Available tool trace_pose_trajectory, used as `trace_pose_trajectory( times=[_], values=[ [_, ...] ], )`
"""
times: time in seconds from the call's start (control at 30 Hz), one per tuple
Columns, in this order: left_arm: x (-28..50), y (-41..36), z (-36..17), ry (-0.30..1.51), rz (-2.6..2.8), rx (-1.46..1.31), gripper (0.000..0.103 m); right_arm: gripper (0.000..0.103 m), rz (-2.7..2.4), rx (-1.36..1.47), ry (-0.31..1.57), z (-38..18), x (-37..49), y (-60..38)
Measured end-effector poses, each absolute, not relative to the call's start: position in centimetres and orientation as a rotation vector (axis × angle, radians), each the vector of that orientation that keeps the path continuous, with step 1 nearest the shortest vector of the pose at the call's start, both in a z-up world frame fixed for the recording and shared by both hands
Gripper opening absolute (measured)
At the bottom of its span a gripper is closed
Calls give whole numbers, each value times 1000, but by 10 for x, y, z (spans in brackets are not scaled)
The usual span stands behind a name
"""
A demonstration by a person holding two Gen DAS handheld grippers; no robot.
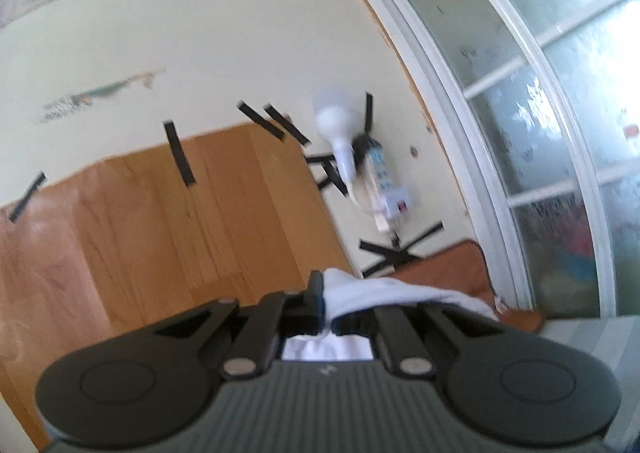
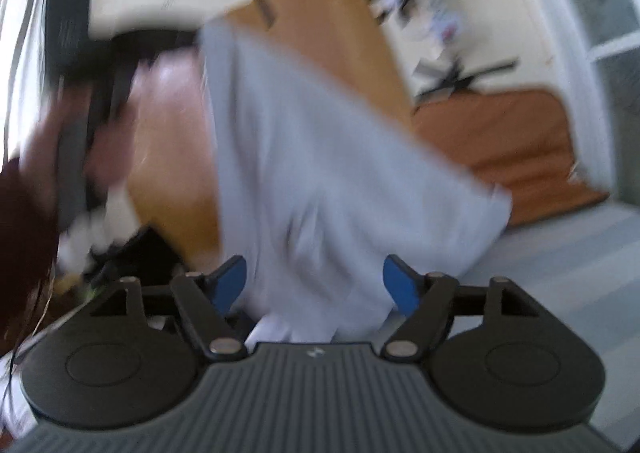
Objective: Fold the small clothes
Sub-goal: 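Grasp the white T-shirt with both grippers and lift it up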
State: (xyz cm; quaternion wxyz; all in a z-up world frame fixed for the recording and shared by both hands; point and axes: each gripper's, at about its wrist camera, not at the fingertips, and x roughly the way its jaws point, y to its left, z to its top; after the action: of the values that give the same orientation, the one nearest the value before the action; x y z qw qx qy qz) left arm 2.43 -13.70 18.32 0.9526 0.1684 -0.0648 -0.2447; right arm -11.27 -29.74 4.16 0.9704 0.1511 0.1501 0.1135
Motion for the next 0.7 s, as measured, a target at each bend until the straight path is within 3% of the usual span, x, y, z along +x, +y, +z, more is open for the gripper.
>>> trace_pose_trajectory(
  times=[0.13,0.27,0.33,0.4,0.43,0.47,0.7],
  values=[
    [13,-127,201,-148,-474,326,4,81,229,254,379,33,-88,-268],
    [4,-108,214,-158,-437,302,4,84,161,220,343,38,-61,-256],
    [1,-97,220,-168,-415,287,4,80,159,239,315,40,-48,-257],
    [-3,-84,229,-177,-386,266,4,39,192,248,307,46,-38,-259],
    [-6,-77,233,-182,-372,257,4,27,209,248,306,51,-35,-260],
    [-9,-69,238,-192,-354,250,4,8,221,237,286,58,-35,-260],
    [-35,-14,280,-317,-215,176,4,8,130,77,-2,154,-70,-283]
  ],
)
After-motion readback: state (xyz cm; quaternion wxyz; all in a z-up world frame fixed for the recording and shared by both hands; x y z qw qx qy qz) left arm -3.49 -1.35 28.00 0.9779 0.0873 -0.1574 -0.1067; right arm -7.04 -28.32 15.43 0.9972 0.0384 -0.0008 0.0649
